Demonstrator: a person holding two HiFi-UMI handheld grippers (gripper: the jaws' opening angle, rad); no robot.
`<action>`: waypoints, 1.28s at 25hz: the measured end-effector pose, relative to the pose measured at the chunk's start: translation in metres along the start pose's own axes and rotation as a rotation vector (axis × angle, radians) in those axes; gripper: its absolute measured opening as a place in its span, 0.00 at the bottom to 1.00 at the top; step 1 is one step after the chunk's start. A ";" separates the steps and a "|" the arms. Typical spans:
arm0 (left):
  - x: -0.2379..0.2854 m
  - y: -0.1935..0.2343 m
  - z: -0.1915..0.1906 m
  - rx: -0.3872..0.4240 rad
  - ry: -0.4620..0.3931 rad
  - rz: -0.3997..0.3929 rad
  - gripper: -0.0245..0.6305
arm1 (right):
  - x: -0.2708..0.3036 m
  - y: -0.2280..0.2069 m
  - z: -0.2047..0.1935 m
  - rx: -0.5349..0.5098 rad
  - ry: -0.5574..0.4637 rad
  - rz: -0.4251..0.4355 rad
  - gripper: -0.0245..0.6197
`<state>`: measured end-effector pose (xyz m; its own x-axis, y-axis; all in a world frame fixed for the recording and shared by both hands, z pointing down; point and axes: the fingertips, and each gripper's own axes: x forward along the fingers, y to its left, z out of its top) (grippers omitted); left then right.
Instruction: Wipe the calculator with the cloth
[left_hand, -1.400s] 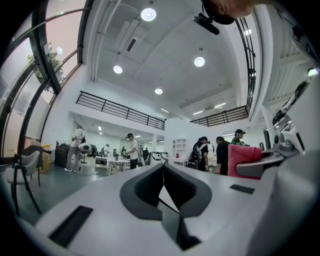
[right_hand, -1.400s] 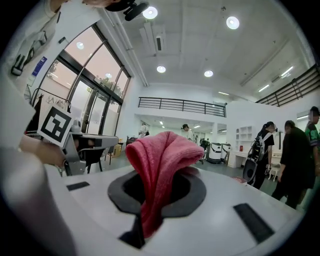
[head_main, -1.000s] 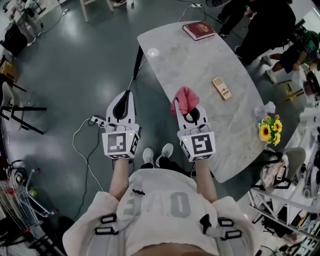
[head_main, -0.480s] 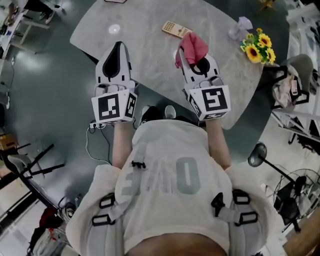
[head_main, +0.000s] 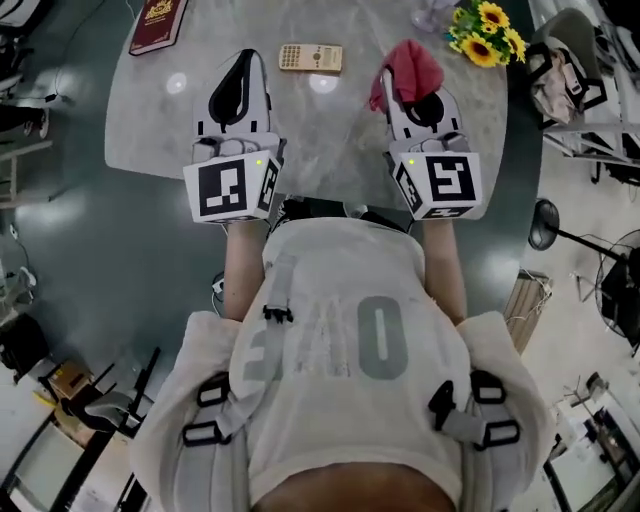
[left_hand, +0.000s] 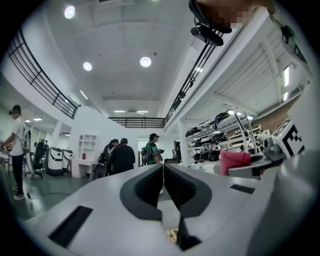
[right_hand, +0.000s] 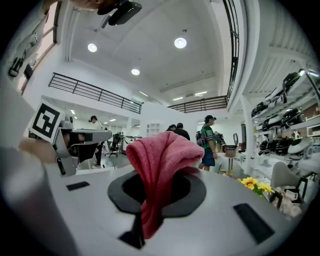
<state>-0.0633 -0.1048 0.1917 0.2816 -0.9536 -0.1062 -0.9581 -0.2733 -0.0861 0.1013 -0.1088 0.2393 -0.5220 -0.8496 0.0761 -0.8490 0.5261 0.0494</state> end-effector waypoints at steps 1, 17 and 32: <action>0.006 0.004 -0.001 -0.003 -0.004 -0.025 0.07 | 0.003 -0.001 0.000 0.002 0.001 -0.027 0.12; 0.045 0.043 -0.024 -0.049 -0.020 -0.201 0.07 | 0.030 -0.009 -0.009 0.023 0.039 -0.231 0.12; 0.069 -0.001 -0.089 0.262 0.185 -0.849 0.60 | 0.034 -0.018 -0.027 0.032 0.106 -0.216 0.12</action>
<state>-0.0479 -0.1817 0.2721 0.8530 -0.4558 0.2544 -0.3830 -0.8777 -0.2881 0.1008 -0.1457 0.2680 -0.3175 -0.9327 0.1713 -0.9432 0.3293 0.0445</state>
